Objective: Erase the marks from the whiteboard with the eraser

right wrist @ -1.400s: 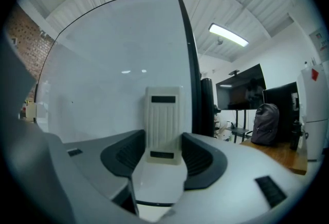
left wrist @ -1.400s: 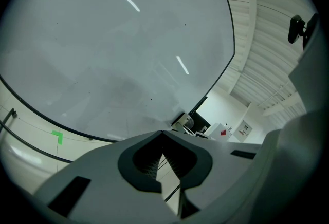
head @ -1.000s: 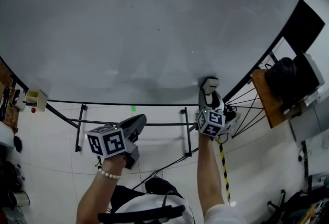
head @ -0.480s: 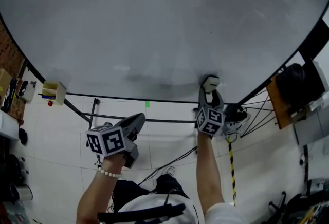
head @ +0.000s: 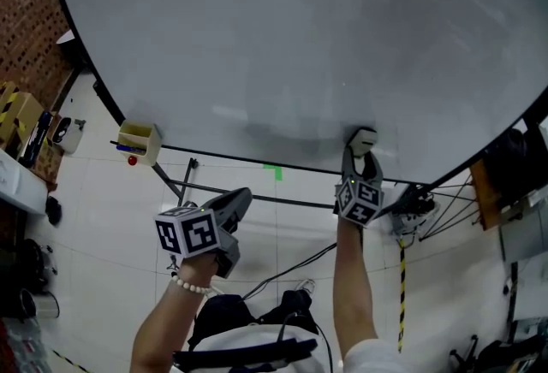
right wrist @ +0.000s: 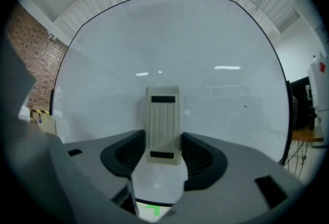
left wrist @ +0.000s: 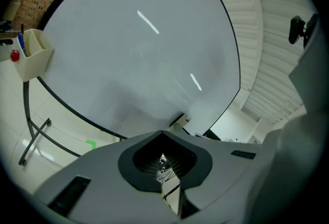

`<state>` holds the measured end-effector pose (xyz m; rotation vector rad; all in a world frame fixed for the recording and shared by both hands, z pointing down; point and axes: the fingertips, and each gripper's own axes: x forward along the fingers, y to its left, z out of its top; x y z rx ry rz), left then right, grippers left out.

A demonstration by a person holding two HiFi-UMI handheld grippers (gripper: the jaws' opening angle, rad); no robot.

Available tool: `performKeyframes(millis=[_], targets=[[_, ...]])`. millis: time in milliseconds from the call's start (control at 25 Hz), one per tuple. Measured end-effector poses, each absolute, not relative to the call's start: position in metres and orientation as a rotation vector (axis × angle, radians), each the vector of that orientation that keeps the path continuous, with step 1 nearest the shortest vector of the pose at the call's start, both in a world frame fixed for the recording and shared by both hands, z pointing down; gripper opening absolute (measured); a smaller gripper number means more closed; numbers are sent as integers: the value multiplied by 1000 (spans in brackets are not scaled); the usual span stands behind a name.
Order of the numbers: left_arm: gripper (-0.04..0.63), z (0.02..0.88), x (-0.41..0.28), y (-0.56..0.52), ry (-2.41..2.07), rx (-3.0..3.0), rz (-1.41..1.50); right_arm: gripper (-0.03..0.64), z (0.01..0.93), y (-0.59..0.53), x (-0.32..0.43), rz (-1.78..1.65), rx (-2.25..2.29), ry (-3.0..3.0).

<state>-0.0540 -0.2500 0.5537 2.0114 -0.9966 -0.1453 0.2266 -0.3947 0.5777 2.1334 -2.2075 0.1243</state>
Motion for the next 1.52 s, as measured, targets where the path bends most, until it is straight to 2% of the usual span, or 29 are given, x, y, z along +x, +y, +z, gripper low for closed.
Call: performKeyframes(millis=[400,920,1520], targets=[[-5,545,-152,-237,-1042,1966,-206,252,584,-402,111,119,2090,-2235],[-5,561,-234,-232,-1180,1894,-324,252,599,-402,20,134,2087,-2235],[-5,563,-394,-222,-1158,1906,-287,252,605,-413,-169,143,2072,-2249]])
